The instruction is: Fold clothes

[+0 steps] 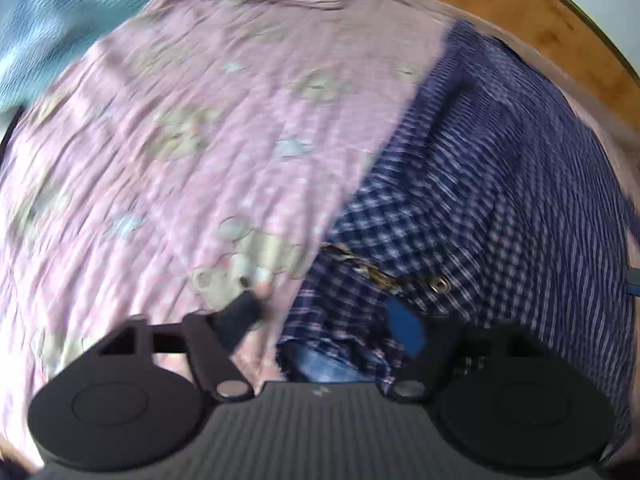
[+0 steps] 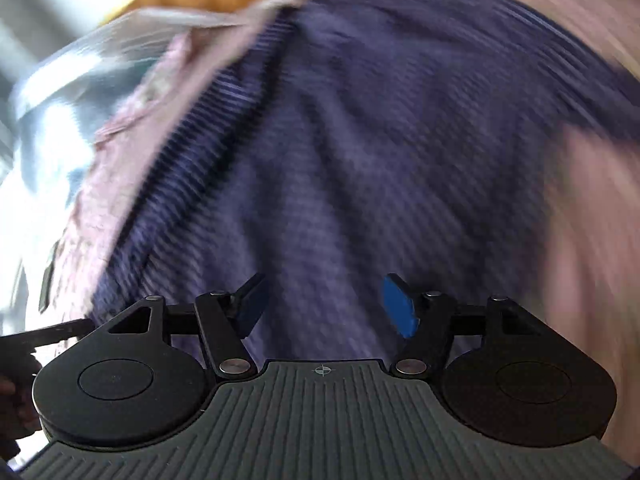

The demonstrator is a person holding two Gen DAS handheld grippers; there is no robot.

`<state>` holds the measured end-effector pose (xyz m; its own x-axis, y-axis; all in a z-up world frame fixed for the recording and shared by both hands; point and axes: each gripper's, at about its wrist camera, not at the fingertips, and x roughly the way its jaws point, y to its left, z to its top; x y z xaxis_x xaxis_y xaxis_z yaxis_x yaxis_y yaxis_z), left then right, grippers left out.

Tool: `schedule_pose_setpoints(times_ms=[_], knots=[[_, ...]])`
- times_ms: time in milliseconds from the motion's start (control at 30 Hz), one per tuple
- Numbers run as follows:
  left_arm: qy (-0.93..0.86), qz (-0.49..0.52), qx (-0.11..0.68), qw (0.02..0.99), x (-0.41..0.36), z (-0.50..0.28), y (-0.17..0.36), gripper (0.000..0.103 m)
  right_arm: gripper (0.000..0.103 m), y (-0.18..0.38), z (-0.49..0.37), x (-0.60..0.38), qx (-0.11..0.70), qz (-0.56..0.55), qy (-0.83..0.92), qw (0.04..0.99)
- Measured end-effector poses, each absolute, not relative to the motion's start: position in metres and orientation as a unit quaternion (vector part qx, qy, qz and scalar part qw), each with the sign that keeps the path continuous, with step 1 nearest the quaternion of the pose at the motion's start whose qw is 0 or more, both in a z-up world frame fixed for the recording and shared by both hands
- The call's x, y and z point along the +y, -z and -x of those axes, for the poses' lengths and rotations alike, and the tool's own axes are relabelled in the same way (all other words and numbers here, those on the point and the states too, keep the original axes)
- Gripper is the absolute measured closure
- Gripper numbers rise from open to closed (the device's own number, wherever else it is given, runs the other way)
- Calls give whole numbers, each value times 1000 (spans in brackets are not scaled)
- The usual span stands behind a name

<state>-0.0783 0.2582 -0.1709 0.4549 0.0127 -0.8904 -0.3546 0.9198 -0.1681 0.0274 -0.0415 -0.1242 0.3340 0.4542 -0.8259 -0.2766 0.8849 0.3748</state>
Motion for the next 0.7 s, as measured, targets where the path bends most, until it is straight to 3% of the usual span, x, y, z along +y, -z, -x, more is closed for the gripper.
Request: schedule_pose_setpoints(times_ms=[100,133,200,300,333,400,700], knots=[[-80,152,512,842,254,71,173,23,28,133,22,-82,535,-106,-155,824],[-72,155,510,843,257,69,174,38,28,137,34,-87,540,-119,-146,821],[-59,169,508,842,265,70,172,50,28,145,56,-96,549,-145,-127,813],[-68,185,513,835,281,74,174,95,28,150,85,-85,532,-158,-109,825],[-68,190,514,834,286,77,174,101,47,150,92,-78,527,-149,-100,831],[-65,185,512,836,290,89,170,102,101,152,101,-66,530,-131,-94,833],[-58,138,516,843,277,111,173,102,103,153,117,-49,520,-65,-50,851]])
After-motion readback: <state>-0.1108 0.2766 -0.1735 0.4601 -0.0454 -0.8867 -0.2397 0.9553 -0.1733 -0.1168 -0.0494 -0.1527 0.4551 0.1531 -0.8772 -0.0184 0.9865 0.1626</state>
